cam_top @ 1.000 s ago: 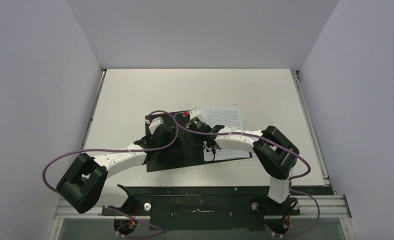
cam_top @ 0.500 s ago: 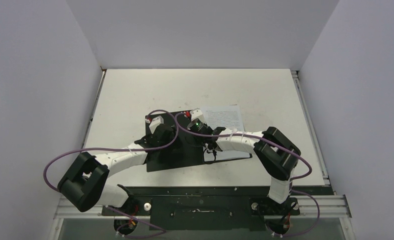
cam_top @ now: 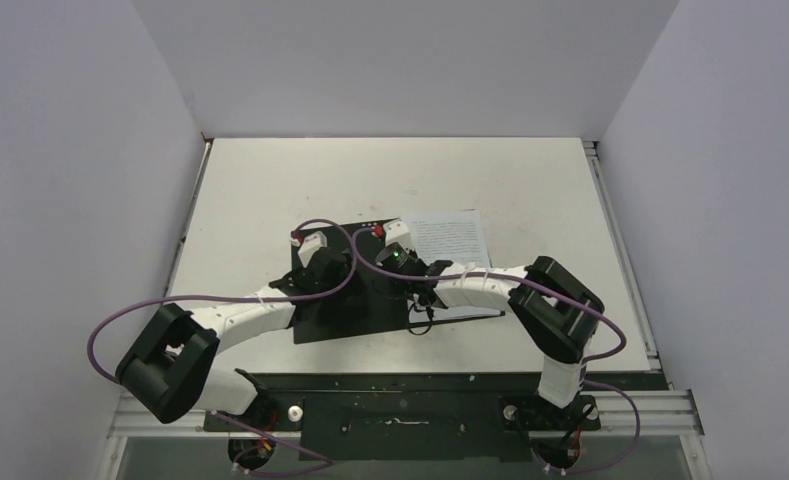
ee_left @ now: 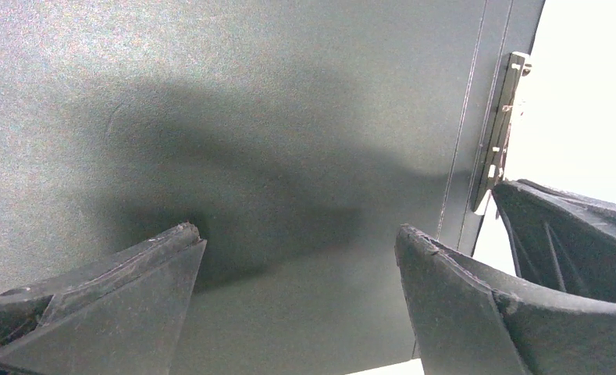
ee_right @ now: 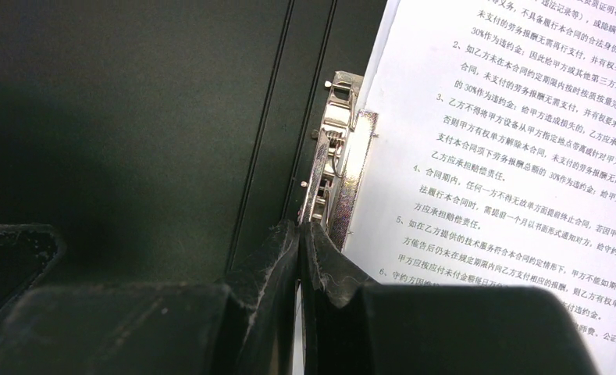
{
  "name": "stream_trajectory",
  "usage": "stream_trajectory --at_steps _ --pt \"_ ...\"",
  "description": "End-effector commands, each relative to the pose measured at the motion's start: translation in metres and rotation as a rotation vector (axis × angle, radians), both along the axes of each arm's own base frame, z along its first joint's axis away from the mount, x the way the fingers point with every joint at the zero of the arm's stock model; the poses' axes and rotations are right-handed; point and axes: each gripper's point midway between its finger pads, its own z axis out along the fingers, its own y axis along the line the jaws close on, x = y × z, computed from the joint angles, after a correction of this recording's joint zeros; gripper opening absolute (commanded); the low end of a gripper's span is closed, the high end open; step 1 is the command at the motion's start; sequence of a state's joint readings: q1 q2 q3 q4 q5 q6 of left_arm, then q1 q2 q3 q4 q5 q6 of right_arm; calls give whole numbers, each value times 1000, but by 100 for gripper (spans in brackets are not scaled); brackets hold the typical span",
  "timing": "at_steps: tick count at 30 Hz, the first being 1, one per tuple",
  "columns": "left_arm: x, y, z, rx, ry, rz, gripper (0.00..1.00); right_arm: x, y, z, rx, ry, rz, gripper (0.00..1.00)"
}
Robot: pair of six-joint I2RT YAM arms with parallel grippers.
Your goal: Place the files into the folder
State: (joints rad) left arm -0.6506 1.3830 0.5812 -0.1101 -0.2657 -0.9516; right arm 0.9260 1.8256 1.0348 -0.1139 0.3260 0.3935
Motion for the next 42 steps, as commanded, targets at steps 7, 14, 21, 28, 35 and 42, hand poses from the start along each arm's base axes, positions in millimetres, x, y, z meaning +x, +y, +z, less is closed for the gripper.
stream_trajectory --at_steps 7,14,21,28,35,42 --pt "-82 40 -76 97 355 24 97 -110 -106 -91 -375 386 -31 5" --pt "-83 37 -76 86 362 23 97 -115 -117 -91 -402 385 -79 5" --pt "-85 37 -79 74 369 33 97 -130 -126 -101 -416 442 -99 5" --pt "-90 33 -86 43 401 23 97 -153 -132 -126 -419 525 -114 5" --pt "-86 32 -86 31 402 9 97 -151 -127 -127 -411 524 -132 5" --pt "-83 28 -81 10 383 -8 97 -129 -68 -100 -182 475 -103 5"
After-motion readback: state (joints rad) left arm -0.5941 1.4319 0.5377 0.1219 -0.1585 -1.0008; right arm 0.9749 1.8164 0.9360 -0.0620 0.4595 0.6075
